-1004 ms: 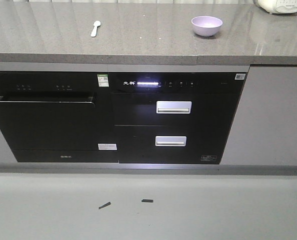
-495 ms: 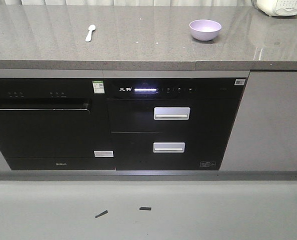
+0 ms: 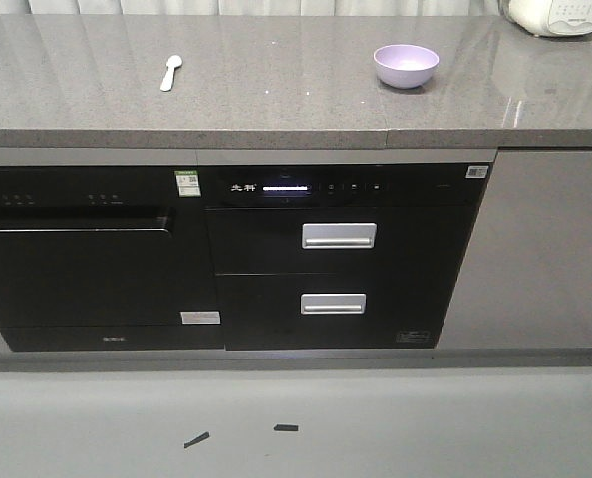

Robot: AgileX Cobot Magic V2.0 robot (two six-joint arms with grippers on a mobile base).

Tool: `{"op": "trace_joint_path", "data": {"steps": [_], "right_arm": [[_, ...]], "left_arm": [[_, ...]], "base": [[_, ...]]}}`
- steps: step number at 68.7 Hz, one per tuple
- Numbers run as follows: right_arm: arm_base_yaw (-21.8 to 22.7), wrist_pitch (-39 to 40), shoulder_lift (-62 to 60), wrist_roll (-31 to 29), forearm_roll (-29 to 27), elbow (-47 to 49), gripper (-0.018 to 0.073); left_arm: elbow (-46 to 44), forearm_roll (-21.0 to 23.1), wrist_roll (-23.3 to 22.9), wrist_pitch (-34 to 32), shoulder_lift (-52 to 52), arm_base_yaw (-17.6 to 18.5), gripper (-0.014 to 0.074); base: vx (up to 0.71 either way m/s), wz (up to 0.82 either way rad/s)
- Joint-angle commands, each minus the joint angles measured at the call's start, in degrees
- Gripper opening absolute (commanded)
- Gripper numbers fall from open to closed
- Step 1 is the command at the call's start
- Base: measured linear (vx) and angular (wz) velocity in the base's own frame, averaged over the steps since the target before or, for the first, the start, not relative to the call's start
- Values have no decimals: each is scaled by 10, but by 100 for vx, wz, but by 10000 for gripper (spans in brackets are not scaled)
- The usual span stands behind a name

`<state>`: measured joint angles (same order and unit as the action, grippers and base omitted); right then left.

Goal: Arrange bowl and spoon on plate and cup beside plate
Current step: 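Continue driving forward until the countertop edge is close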

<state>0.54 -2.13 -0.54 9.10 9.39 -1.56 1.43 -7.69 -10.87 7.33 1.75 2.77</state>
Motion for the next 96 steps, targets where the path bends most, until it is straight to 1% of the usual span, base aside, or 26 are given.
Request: {"op": "trace_joint_path", "data": {"steps": [1,96], "right_arm": [[4,40,-6,-7,4,-9,-5],[4,40,-6,-7,4,-9,-5]], "left_arm": [[17,5,-5,-39,5,-2,-6],[17,5,-5,-39,5,-2,-6]], "base": [[6,-2],[5,-1]]}}
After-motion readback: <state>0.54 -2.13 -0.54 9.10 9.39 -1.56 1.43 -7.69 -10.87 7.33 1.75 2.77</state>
